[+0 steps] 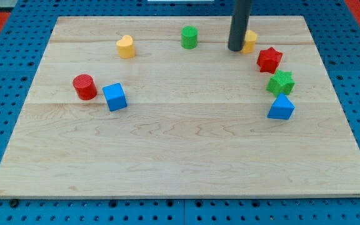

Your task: Place the yellow hexagon vertically towards red star

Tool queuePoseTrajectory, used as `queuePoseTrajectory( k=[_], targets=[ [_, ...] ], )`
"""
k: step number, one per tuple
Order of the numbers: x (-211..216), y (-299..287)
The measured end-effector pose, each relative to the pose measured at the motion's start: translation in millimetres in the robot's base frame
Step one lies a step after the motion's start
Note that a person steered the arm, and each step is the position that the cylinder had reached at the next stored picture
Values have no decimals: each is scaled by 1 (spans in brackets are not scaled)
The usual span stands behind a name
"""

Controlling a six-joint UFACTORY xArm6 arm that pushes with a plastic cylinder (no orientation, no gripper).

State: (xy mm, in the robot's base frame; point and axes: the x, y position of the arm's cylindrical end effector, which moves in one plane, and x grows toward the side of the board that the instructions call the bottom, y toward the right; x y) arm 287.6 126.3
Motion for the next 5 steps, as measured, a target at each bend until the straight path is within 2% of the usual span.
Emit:
queuePoseTrajectory(
  k=[1, 2, 3, 4, 5],
  targets=[
    [-16, 22],
    [-3, -23],
    [31, -83],
    [15, -121],
    [-28, -99]
  ],
)
